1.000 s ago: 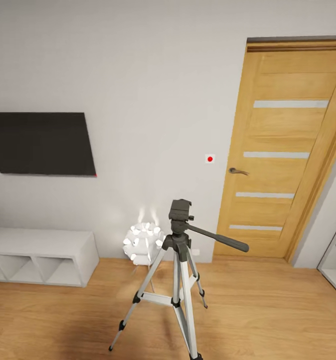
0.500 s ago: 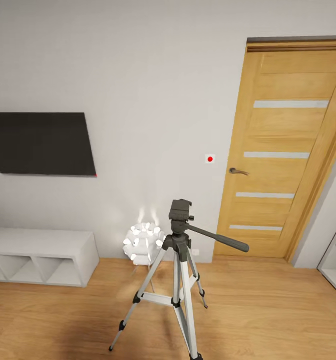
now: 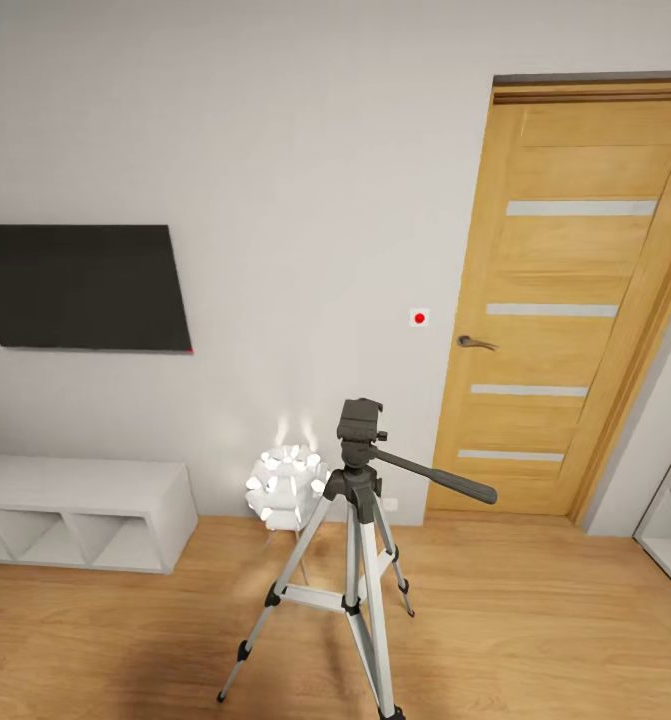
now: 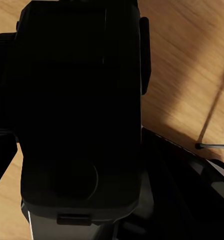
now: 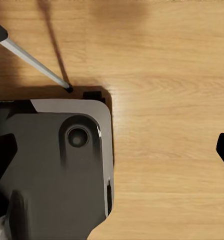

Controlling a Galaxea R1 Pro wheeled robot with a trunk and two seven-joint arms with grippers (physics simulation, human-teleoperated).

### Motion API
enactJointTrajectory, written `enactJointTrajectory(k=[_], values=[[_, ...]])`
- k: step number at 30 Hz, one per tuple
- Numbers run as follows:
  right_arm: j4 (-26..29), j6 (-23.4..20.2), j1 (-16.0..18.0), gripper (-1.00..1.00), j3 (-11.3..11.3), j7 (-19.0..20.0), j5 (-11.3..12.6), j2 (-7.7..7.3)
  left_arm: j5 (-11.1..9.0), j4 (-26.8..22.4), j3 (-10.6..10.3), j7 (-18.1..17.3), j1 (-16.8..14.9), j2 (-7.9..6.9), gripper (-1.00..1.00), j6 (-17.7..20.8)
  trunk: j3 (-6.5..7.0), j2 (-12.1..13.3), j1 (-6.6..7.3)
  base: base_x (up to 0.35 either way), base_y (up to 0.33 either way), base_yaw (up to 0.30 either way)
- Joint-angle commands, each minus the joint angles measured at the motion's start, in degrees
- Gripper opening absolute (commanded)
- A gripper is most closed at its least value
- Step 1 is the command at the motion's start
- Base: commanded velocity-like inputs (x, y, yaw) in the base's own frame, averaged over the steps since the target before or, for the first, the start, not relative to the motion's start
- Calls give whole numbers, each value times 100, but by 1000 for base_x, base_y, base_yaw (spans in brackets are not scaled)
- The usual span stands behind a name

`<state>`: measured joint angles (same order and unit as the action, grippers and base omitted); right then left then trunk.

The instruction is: Attach the digital camera to the camera tripod in the bedroom.

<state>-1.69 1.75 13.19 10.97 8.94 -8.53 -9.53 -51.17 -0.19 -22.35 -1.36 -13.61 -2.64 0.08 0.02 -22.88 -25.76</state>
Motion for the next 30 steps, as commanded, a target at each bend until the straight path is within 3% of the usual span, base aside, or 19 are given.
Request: enactJointTrajectory(k=[1, 10, 30], values=[[-17, 9, 5, 100, 49, 11, -56, -4, -45, 1, -49, -13, -1, -1, -100, 1, -2, -4, -2, 0, 0, 0], [-24, -4, 3, 100, 63, -90, -35, -14, -42, 1, -50, -13, -1, 0, -100, -32, -12, -4, -2, 0, 0, 0], [-25, 52, 2, 100, 55, -120, -43, 2, -37, 7, -50, -7, -1, 0, -100, -90, -186, -4, -2, 0, 0, 0]])
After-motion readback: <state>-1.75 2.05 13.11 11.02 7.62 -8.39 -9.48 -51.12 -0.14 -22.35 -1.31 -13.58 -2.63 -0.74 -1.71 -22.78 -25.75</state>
